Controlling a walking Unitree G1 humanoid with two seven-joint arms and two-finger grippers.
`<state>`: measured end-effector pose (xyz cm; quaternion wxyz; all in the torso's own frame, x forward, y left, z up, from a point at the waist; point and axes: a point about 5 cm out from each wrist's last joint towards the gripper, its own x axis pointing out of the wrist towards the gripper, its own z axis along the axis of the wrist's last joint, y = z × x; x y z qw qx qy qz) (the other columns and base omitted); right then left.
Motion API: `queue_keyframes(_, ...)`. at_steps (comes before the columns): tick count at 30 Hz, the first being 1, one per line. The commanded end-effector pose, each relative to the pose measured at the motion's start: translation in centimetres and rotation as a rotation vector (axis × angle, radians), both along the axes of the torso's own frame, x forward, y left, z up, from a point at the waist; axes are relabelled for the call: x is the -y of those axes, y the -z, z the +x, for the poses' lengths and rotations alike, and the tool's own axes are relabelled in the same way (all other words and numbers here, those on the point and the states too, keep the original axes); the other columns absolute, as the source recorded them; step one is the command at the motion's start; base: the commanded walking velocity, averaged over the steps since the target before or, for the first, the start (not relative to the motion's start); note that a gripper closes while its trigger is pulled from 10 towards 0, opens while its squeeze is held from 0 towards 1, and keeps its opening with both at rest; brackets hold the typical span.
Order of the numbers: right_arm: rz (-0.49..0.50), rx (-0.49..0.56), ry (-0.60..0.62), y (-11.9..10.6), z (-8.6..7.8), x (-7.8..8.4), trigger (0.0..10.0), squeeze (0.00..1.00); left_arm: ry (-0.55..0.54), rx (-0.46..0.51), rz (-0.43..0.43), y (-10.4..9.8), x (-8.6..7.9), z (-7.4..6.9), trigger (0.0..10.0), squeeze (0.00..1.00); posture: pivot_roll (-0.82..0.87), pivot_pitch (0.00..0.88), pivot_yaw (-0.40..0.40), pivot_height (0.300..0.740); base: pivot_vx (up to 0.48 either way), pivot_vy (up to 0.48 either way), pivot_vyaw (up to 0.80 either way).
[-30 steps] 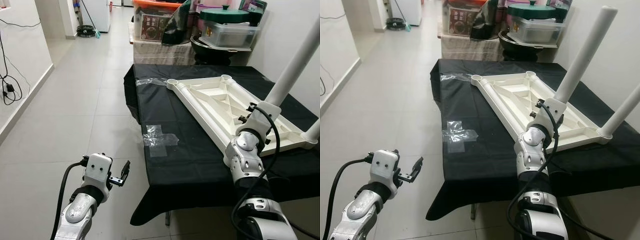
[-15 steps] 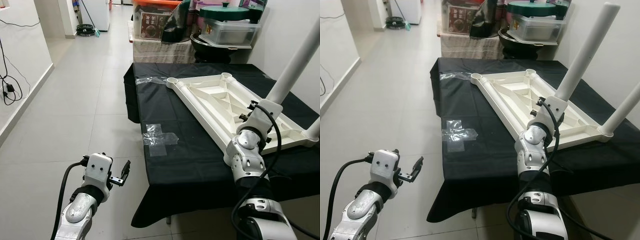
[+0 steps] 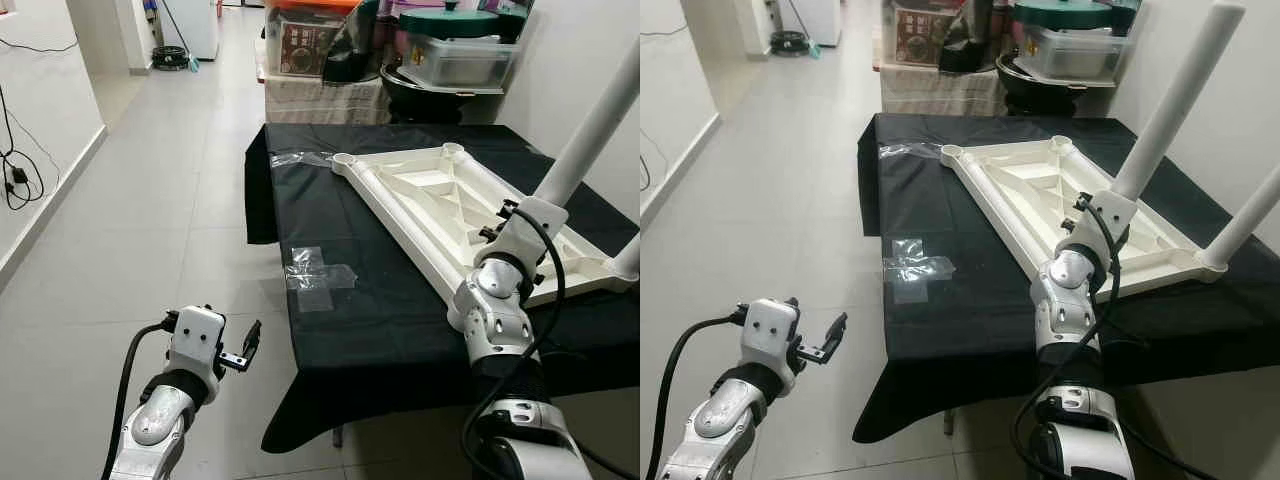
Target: Building children table
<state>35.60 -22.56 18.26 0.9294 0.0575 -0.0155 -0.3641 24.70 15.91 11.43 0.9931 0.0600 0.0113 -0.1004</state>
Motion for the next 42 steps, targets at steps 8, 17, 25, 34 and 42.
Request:
queue_keyframes(8, 0.059, -0.107, -0.005, 2.6, -0.8, -0.3, 10.0, 0.12, 0.012, -0.012, 0.003, 0.4, 0.3, 0.0, 10.0, 0.00, 0.09, 0.000, -0.069, 0.740, 0.000, 0.000, 0.00)
queue_keyframes(17, 0.016, -0.041, -0.026, 0.9, -0.6, -0.6, 10.0, 1.00, 0.011, -0.011, 0.001, 0.4, 0.3, 0.2, 10.0, 0.00, 0.09, 0.000, -0.069, 0.740, 0.000, 0.000, 0.00)
queue_keyframes(25, 0.015, -0.011, -0.026, 0.4, -0.9, -0.6, 10.0, 1.00, 0.012, -0.011, -0.001, 0.4, 0.3, 0.2, 10.0, 0.00, 0.09, 0.000, -0.070, 0.740, 0.000, 0.000, 0.00)
queue_keyframes(34, 0.000, 0.049, -0.062, -1.0, -1.1, -1.0, 10.0, 1.00, 0.012, -0.010, -0.003, 0.5, 0.3, 0.2, 10.0, 0.00, 0.09, 0.000, -0.070, 0.740, 0.000, 0.000, 0.00)
queue_keyframes(42, -0.015, 0.046, -0.171, -1.3, -0.6, -1.4, 10.0, 1.00, 0.017, -0.008, -0.003, 0.5, 0.4, 0.3, 10.0, 0.00, 0.09, 0.000, -0.067, 0.740, 0.000, 0.000, 0.00)
